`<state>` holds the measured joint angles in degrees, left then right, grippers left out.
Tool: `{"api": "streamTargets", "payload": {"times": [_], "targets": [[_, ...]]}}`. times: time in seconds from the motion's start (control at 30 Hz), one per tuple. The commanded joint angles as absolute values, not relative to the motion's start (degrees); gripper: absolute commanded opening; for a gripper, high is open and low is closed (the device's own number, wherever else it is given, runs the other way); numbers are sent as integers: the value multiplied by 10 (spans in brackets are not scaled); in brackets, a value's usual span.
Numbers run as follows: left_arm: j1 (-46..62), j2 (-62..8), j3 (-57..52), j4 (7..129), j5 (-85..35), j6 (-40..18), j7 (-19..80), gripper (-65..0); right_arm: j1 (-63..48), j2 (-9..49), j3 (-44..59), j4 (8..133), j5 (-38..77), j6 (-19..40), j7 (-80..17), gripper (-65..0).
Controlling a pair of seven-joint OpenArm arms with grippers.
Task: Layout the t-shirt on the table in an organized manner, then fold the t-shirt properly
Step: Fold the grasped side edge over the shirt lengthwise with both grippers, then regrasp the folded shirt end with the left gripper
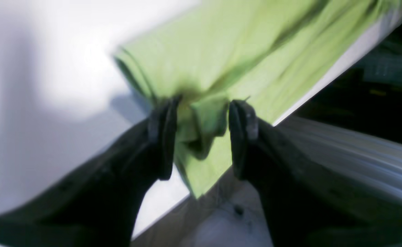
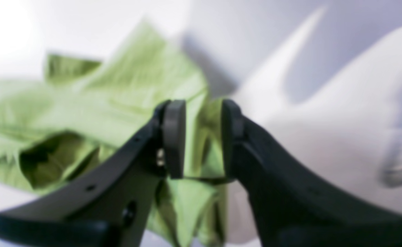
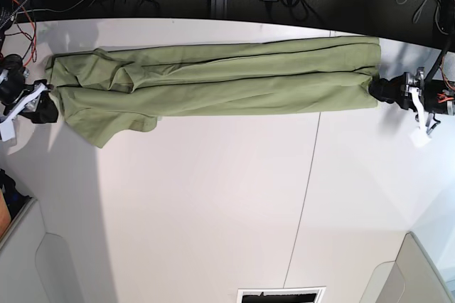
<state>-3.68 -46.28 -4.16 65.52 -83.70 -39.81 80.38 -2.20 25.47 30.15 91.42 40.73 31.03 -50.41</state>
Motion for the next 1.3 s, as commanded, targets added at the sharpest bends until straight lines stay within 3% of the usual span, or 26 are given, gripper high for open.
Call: {"api": "streamTargets", "payload": {"times": [0.0, 0.13, 0.23, 0.33, 0.5, 0.67, 1.1, 1.27], "targets": [[-46, -479, -70, 662, -850, -400, 800, -369, -13, 262, 312, 936, 428, 309, -491, -470], [-42, -480, -133, 662, -850, -400, 800, -369, -13, 253, 308, 962, 446, 317, -494, -489], [-20, -479, -144, 662, -850, -400, 800, -367, -15, 241, 278, 962, 444, 319, -496, -650], [7, -473, -145, 662, -850, -400, 797, -329, -15, 224, 233, 946, 415, 319, -490, -650], [33, -430, -214, 662, -841, -400, 764, -328, -15, 210, 182, 858, 337, 319, -428, -650], [68, -382, -274, 662, -785, -400, 724, -328, -15, 211, 180, 789, 334, 319, -415, -650], [76, -276, -294, 662, -763, -400, 719, -328, -13, 211, 180, 783, 347, 319, -416, -650], [95, -267, -293, 662, -753, -400, 717, -328, -13, 211, 180, 784, 349, 319, -420, -650]]}}
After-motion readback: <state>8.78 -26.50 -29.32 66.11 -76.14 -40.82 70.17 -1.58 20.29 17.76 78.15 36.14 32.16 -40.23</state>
